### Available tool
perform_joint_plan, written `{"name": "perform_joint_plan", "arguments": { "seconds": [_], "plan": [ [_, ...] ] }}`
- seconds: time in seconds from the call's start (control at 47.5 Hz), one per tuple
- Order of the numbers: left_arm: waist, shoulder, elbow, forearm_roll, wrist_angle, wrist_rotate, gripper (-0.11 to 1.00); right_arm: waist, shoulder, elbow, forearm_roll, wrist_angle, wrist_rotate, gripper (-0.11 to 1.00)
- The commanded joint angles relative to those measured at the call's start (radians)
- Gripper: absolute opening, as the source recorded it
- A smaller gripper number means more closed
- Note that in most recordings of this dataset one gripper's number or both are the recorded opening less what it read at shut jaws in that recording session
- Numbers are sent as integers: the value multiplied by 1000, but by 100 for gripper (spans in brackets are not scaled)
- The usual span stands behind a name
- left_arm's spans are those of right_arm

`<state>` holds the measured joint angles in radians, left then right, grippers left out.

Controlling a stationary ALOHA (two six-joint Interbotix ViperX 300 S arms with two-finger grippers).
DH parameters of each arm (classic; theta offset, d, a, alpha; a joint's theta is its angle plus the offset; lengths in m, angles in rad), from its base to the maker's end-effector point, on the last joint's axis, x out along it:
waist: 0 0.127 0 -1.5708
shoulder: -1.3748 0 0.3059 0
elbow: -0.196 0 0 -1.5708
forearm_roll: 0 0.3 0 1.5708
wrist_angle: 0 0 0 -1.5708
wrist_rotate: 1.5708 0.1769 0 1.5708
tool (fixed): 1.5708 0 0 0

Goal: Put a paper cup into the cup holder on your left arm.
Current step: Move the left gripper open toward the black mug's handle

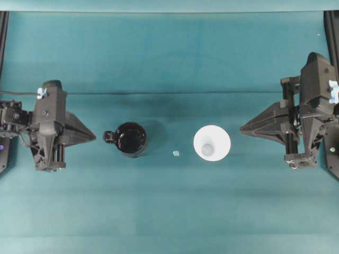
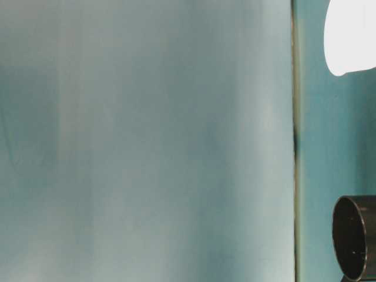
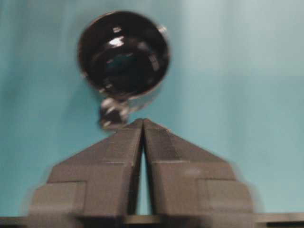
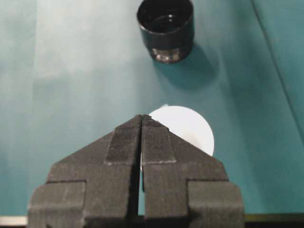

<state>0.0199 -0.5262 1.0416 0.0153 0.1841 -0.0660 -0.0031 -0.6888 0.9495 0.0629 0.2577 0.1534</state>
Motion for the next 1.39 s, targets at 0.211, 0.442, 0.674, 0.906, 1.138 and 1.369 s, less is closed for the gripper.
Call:
{"name": "perform_joint_plan", "arguments": {
  "seconds": [0.211, 0.442, 0.674, 0.906, 1.138, 1.369],
  "plan": [
    [29, 97, 5, 2, -46, 11, 88, 3, -2, -32, 0, -3, 8, -1],
    [38, 225, -3, 2, -193, 12, 93, 3, -2, -34, 0, -3, 8, -1],
    [38, 331, -14, 2, -242, 12, 93, 3, -2, -32, 0, -2, 8, -1],
    [37, 334, -14, 2, -247, 14, 93, 3, -2, -32, 0, 11, 8, -1],
    [38, 336, -17, 2, -247, 18, 93, 3, -2, -31, -2, 11, 8, -1],
    [38, 334, -34, 3, -241, 86, 92, 2, -2, -32, -2, 11, 8, -1]
  ]
}}
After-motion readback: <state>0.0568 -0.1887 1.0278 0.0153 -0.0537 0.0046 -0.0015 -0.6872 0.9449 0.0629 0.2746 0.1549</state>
